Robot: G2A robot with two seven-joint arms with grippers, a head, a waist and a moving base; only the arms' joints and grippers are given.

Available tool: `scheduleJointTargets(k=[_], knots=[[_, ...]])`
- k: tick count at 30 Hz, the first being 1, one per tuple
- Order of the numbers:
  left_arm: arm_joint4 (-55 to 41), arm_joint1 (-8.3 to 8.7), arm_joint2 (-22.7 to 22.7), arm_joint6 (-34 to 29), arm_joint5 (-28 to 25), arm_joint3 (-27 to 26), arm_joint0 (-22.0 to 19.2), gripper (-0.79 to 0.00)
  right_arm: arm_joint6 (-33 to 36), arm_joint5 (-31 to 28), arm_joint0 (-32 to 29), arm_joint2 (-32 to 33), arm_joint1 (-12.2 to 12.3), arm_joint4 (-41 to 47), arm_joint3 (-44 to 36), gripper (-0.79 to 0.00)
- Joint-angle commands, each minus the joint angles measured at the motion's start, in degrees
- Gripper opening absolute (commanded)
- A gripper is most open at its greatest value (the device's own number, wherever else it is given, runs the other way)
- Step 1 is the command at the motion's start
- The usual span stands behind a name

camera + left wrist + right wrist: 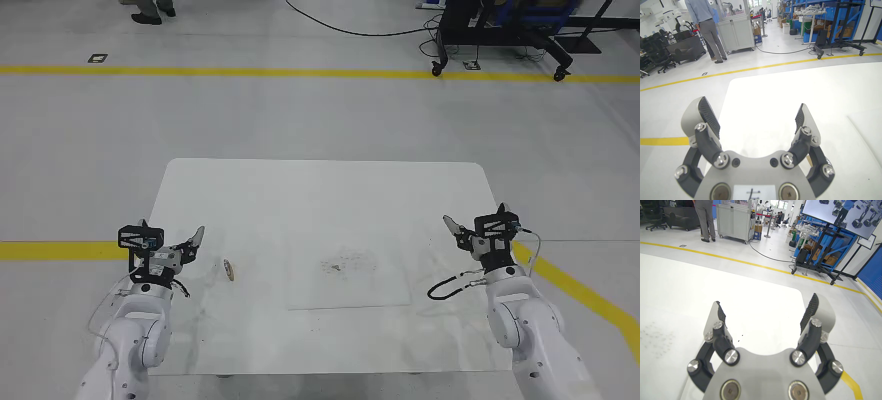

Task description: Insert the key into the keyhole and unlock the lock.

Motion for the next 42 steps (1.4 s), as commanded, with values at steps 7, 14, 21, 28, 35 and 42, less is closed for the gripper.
scheduleJointTargets(k=[7,14,21,28,35,42], knots=[[0.0,0.0,0.0,0.0,0.0,0.0,0.0,0.0,2.7,-4.6,1.9,-2.8,0.1,-4.1,-1.0,0.0],[0.0,0.0,0.0,0.0,0.0,0.0,0.0,0.0,2.6,-32.8,10.5,-9.1,0.6,4.2,3.9,0.0],[0.0,0.0,0.0,0.0,0.0,0.0,0.0,0.0,7.7,-50.6,18.8,-16.1,0.6,9.6,11.3,0.0],[0.0,0.0,0.0,0.0,0.0,0.0,0.0,0.0,15.8,-56.8,25.2,-23.7,0.2,7.7,16.4,-0.4],[0.0,0.0,0.0,0.0,0.0,0.0,0.0,0.0,19.0,-55.4,30.5,-29.2,-0.7,7.2,22.0,-0.394],[0.0,0.0,0.0,0.0,0.0,0.0,0.0,0.0,22.0,-55.0,35.1,-33.8,-1.6,5.8,26.1,-0.406]])
